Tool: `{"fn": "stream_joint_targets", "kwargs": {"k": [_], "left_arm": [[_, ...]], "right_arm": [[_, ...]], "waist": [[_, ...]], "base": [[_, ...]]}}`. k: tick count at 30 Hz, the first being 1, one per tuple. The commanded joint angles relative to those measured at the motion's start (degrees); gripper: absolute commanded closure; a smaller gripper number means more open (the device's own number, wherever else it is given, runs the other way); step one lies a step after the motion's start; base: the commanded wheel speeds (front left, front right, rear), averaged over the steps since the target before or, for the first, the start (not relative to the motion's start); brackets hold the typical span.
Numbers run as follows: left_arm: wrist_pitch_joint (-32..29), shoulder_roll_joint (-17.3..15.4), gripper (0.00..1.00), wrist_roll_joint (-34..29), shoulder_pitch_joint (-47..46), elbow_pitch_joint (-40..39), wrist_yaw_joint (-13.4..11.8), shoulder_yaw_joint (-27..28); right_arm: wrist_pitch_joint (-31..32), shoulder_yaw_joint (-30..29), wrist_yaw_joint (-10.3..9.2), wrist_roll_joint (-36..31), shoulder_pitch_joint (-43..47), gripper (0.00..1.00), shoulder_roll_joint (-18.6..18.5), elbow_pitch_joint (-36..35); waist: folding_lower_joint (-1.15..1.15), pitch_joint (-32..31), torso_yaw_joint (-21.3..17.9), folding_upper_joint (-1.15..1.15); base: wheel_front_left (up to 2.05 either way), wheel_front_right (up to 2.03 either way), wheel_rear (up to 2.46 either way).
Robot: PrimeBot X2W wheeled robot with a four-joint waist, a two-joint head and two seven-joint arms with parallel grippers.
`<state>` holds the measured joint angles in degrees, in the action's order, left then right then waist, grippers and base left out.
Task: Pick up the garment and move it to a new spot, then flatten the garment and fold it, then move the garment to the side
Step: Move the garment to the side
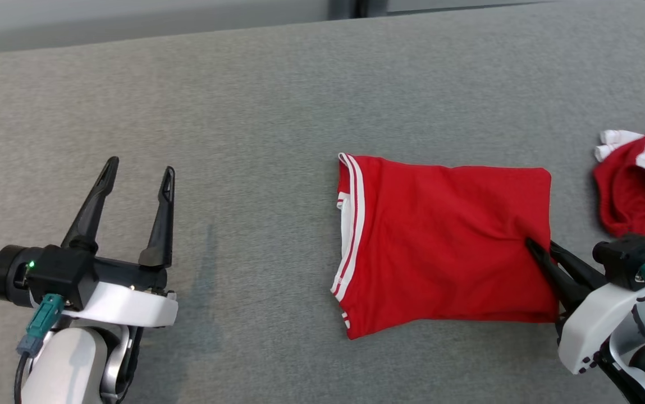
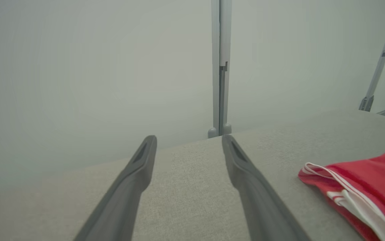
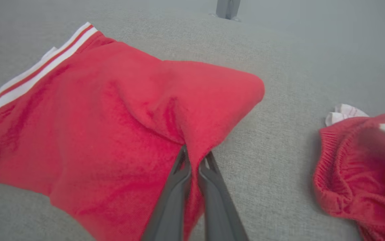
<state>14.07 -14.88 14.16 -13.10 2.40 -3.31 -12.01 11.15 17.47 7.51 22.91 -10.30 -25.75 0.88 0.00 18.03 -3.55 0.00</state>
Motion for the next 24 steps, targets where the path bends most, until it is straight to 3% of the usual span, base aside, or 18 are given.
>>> {"fn": "stream_joint_targets", "kwargs": {"k": [1,7,14,24], "left_arm": [[-0.8,-0.9,0.0,-0.6,-1.2,-1.0,0.0,0.1],[-3.1,-2.7,0.0,-1.5,-2.5,-3.4,0.0,-0.2],[-5.6,-4.4,0.0,-2.4,-4.7,-6.1,0.3,-0.5],[-8.3,-5.7,0.0,-3.7,-8.2,-8.8,0.7,-1.9]], "right_arm": [[-0.5,-0.2,-0.02,-0.8,-0.4,1.0,-0.9,-0.8],[-2.2,-1.3,-0.02,-3.0,-3.8,1.0,-3.7,-2.1],[-5.8,-1.5,-0.03,-3.6,-12.6,1.0,-8.1,0.2],[-12.2,-0.6,-0.03,0.1,-26.8,1.0,-15.5,14.1]], "waist": [[0.0,2.7,-6.5,0.0],[0.0,5.1,-12.5,0.0],[0.0,8.5,-16.4,0.0],[0.0,13.2,-17.3,0.0]], "base": [[0.0,0.0,0.0],[0.0,0.0,0.0],[0.0,0.0,0.0],[0.0,0.0,0.0]]}}
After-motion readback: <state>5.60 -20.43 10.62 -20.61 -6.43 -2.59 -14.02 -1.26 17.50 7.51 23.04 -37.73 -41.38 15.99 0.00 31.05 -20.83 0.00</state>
